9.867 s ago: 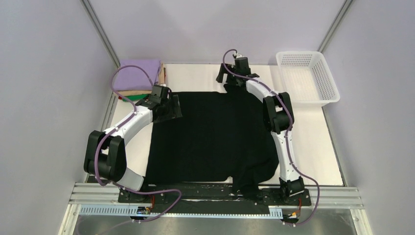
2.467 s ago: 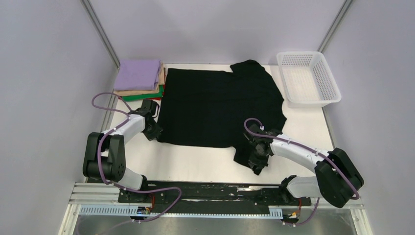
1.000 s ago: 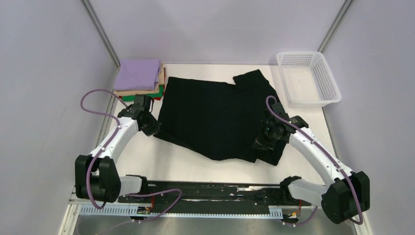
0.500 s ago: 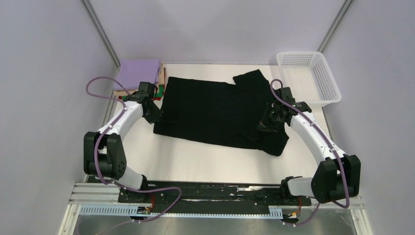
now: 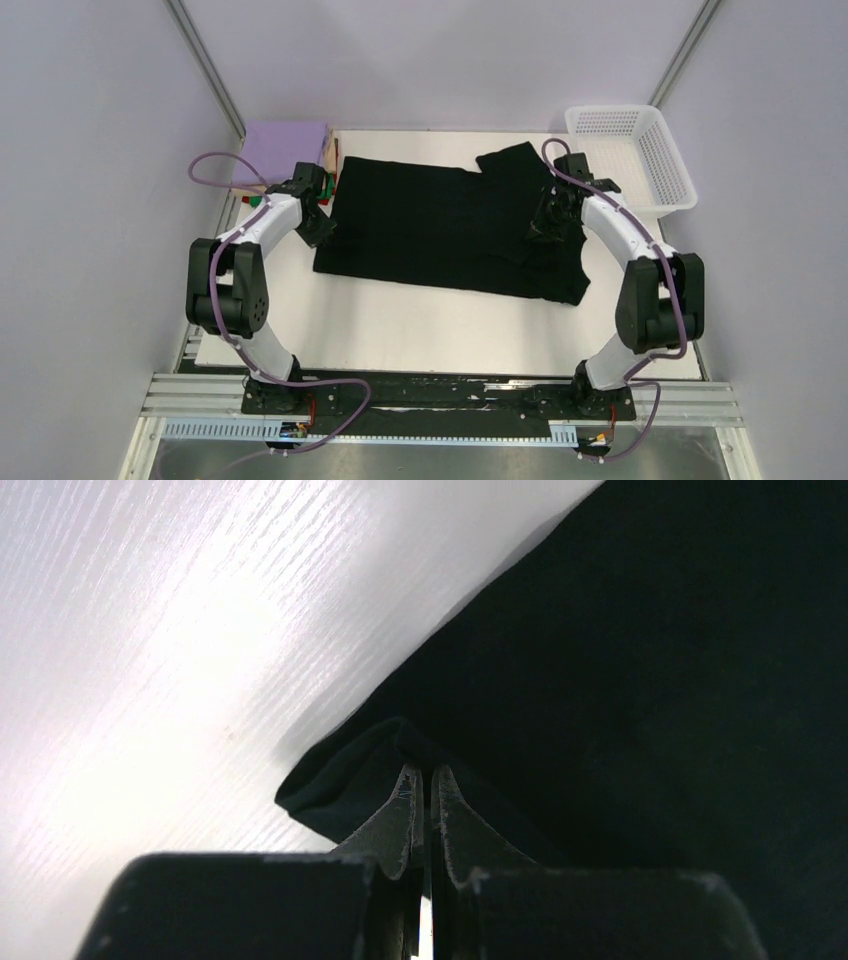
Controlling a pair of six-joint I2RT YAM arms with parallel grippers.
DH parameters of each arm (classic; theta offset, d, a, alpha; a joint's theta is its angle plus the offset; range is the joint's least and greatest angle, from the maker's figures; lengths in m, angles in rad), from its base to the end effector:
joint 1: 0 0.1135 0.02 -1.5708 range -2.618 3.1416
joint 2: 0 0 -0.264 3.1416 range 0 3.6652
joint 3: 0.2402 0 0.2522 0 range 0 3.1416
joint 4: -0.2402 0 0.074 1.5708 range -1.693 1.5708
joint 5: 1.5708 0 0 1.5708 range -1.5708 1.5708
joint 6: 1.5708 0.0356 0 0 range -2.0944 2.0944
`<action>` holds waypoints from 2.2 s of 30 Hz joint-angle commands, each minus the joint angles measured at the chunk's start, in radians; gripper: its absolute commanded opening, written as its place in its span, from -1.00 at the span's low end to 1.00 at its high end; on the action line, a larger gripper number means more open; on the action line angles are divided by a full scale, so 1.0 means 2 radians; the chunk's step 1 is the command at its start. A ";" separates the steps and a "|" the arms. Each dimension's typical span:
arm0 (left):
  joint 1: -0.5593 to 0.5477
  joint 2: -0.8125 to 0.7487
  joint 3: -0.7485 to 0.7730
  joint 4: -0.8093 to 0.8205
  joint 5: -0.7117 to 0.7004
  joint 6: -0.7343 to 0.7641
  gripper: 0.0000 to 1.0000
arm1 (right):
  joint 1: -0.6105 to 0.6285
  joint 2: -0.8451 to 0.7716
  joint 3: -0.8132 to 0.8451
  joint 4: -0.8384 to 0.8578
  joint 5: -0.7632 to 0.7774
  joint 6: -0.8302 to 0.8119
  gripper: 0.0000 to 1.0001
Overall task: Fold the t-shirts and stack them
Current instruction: Fold the flattened tshirt in 1/3 of the way
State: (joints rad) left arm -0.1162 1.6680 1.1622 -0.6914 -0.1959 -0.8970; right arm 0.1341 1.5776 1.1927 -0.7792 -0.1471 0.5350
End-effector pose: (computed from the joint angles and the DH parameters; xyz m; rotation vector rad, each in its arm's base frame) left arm 0.3273 -0.0312 0.2086 -1.0824 2.4975 -0.0157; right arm 0.3110 0.0472 0.2408 0.5122 2.7331 0.3817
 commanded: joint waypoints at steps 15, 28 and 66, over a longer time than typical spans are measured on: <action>0.006 0.017 0.093 -0.016 -0.019 0.010 0.99 | -0.031 0.087 0.115 0.059 0.020 -0.053 1.00; -0.012 -0.014 0.010 0.064 0.119 0.064 1.00 | 0.010 -0.008 -0.065 0.159 -0.083 -0.048 1.00; -0.078 0.121 0.028 0.070 0.151 0.070 1.00 | 0.021 0.063 -0.106 0.111 0.039 -0.019 1.00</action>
State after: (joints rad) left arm -0.2485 1.8835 1.2671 -0.5301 0.1219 -0.7551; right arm 0.1722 1.6703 1.0031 -0.5331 -0.0925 0.5133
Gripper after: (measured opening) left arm 0.998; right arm 0.998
